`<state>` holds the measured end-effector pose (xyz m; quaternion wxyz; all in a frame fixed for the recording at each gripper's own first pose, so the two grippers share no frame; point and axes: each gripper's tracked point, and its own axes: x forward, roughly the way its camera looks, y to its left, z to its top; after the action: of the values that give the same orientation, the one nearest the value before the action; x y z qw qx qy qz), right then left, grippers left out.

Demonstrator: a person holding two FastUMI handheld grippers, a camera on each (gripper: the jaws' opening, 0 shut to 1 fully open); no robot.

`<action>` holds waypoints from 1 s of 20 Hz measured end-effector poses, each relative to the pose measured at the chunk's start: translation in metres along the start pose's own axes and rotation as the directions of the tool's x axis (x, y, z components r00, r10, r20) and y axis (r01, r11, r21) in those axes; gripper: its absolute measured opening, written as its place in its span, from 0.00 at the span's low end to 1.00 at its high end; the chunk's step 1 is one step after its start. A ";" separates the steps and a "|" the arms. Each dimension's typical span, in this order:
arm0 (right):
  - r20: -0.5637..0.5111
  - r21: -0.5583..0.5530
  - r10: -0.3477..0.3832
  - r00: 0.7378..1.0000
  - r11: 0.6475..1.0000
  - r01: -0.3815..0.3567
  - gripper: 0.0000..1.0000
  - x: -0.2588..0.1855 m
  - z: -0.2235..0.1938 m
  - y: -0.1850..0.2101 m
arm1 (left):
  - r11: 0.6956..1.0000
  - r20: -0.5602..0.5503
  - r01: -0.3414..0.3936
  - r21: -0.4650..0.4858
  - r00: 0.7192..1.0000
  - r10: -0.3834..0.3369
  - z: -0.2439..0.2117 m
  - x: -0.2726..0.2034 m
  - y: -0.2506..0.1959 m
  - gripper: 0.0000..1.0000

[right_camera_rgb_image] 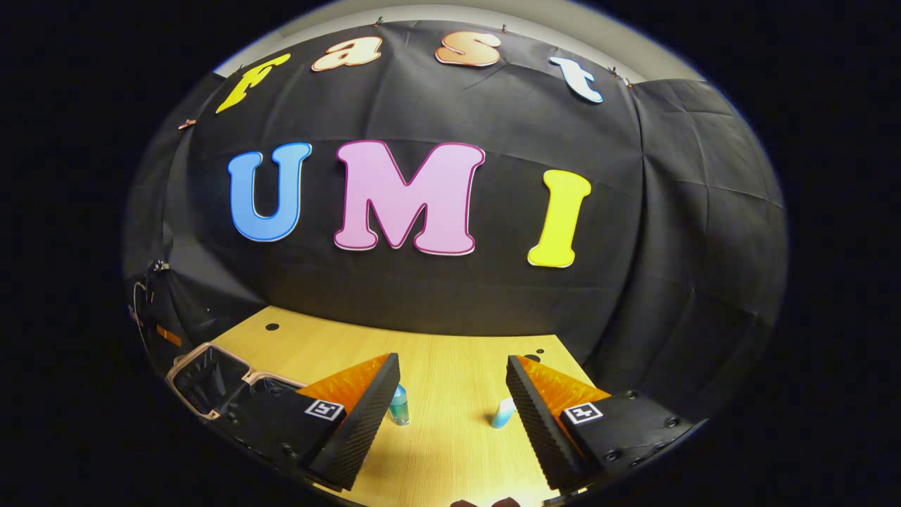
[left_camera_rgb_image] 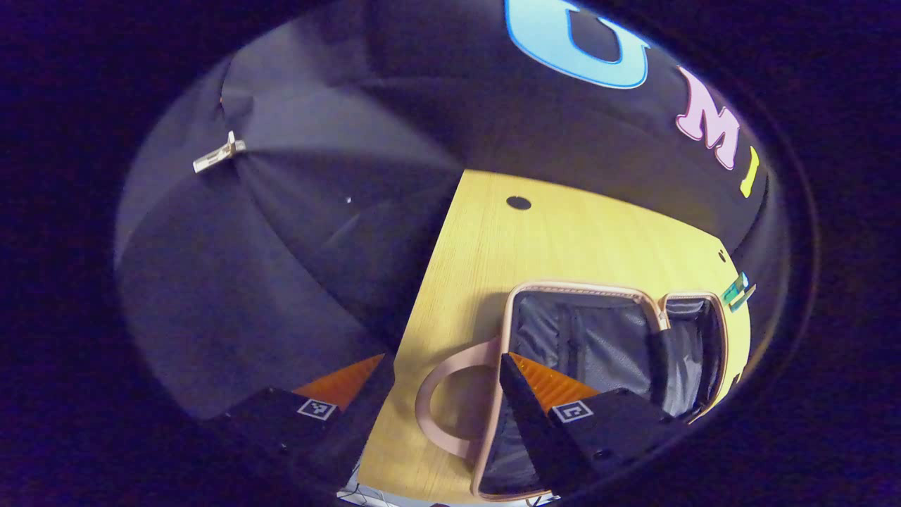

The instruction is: First open the suitcase, pack the skin care products into it, and then close the suitcase.

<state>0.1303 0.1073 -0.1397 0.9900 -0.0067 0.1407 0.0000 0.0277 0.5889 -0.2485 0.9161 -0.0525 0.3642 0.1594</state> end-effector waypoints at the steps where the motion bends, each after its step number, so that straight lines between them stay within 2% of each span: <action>1: 0.003 -0.015 -0.006 1.000 1.000 0.006 0.96 -0.001 -0.001 -0.003 | 0.999 0.067 0.035 0.026 0.997 -0.037 0.018 -0.017 -0.029 0.95; 4: 0.066 -0.047 -0.057 0.996 0.997 0.060 0.96 0.002 0.008 -0.019 | 0.986 0.222 0.114 0.123 0.965 -0.139 0.061 -0.067 -0.110 0.97; 5: 0.070 -0.053 -0.052 0.996 0.997 0.056 0.96 0.003 0.006 -0.019 | 0.979 0.253 0.143 0.146 0.951 -0.176 0.069 -0.081 -0.137 0.94; 6: 0.063 -0.056 -0.037 0.997 0.998 0.041 0.96 0.004 0.002 -0.018 | 0.970 0.289 0.177 0.167 0.932 -0.220 0.078 -0.094 -0.169 0.97; 7: 0.053 -0.054 -0.015 0.998 0.998 0.018 0.96 0.006 -0.001 -0.016 | 0.957 0.324 0.223 0.188 0.905 -0.274 0.086 -0.102 -0.208 0.97; 10: 0.028 -0.068 0.033 0.999 0.997 -0.031 0.97 0.010 -0.011 -0.016 | 0.884 0.375 0.388 0.262 0.803 -0.463 0.088 -0.126 -0.328 0.97; 12: 0.029 -0.099 0.055 0.998 0.994 -0.052 0.96 0.014 -0.014 -0.023 | 0.876 0.354 0.404 0.265 0.804 -0.478 0.075 -0.125 -0.375 0.96; 14: 0.013 -0.094 0.073 0.997 0.993 -0.071 0.97 0.020 -0.022 -0.029 | 0.855 0.312 0.452 0.256 0.798 -0.515 0.059 -0.114 -0.425 0.96; 16: -0.011 -0.083 0.087 0.996 0.993 -0.088 0.97 0.027 -0.033 -0.036 | 0.830 0.259 0.485 0.277 0.794 -0.550 0.037 -0.084 -0.481 0.97; 20: -0.066 -0.076 0.111 0.992 0.990 -0.116 0.97 0.041 -0.061 -0.045 | 0.797 0.165 0.517 0.310 0.797 -0.581 0.012 -0.041 -0.555 0.96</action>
<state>0.1529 0.0613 -0.2094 0.9825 -0.0382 0.1714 0.0618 0.1914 0.0573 -0.2227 0.9601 -0.0204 0.2303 -0.1572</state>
